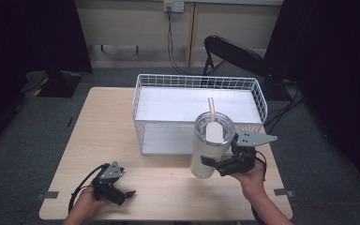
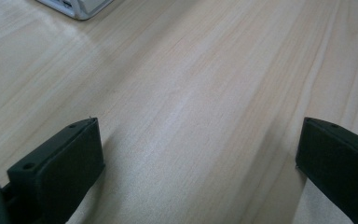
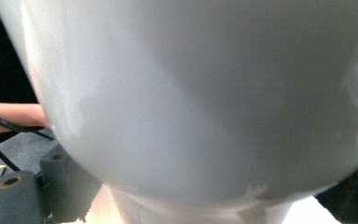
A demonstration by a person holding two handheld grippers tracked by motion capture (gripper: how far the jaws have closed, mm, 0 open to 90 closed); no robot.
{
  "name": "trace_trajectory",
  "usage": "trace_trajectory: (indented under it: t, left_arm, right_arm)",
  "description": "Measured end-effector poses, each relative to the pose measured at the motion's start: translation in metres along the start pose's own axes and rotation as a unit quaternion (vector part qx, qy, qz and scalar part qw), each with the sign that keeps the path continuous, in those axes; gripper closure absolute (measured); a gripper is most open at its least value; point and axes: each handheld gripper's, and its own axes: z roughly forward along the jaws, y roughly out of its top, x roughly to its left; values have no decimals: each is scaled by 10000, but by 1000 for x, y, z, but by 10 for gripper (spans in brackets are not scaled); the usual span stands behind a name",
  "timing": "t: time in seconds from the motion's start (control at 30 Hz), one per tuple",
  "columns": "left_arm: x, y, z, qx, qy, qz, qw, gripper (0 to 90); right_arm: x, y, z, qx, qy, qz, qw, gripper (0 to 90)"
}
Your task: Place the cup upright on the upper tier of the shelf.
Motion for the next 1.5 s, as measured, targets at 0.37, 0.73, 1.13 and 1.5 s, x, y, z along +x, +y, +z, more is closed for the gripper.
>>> trace_trajectory:
  t: [0.37,0.73,1.13,1.5]
  left_arm:
    - [0,0,0,1,1,2,10000,0]
    - [0,0,0,1,2,0,10000,0]
    - [0,0,0,0,1,-1,10000,0]
    - [0,0,0,1,-1,-2,10000,1]
  right_arm:
    - [-6,22,-8,14,-46,37,10000,98]
    - [-11,46,-14,-72,-67,63,9999,98]
    - [-19,76,-17,-83,-71,57,9999,99]
    - [-25,100,-18,-115,-130,134,9998,99]
